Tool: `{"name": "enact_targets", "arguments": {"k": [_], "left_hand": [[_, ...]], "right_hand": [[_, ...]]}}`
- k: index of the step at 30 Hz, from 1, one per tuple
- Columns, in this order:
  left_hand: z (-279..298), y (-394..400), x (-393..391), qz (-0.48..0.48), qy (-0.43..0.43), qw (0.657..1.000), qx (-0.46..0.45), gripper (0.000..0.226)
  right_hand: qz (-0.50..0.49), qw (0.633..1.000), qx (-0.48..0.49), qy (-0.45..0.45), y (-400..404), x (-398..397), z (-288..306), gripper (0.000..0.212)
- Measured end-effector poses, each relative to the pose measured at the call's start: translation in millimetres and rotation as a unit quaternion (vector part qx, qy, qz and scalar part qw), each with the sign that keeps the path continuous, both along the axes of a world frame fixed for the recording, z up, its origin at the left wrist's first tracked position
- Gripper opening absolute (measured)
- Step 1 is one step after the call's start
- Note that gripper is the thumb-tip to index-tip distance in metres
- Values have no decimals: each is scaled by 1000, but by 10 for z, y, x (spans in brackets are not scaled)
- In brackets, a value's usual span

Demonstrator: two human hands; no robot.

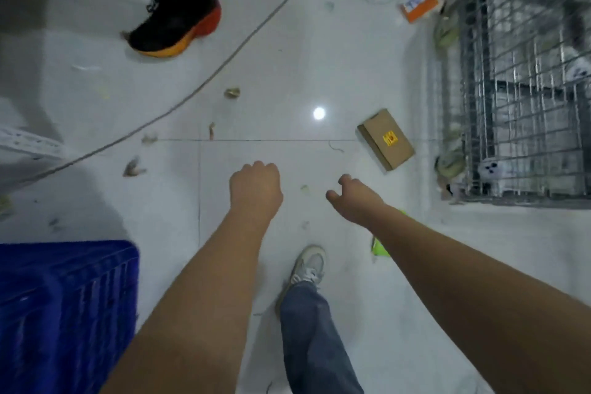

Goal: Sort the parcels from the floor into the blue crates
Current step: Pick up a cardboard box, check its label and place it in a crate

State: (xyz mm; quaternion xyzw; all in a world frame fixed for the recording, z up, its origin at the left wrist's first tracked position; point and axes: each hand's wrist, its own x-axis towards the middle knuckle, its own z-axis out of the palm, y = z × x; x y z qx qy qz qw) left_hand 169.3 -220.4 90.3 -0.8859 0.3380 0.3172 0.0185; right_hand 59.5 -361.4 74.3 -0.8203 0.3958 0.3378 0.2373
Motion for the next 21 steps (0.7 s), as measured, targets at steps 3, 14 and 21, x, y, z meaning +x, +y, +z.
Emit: {"name": "enact_targets", "arguments": {"k": [3,14,21], "left_hand": [[-116,-653,-333,-105,-29,994,-15,23],[-638,-2207,-523,-144,21,989,20,24],[-1188,-2540,-297,-92,81,983,138,38]], "right_hand": [[-162,985,37,-50,-656,-216,-35,48],[-422,902,72,-61,-1839,-1215,-550,39],[-452,885,113,2,-1781,-1183,-1132,41]]}}
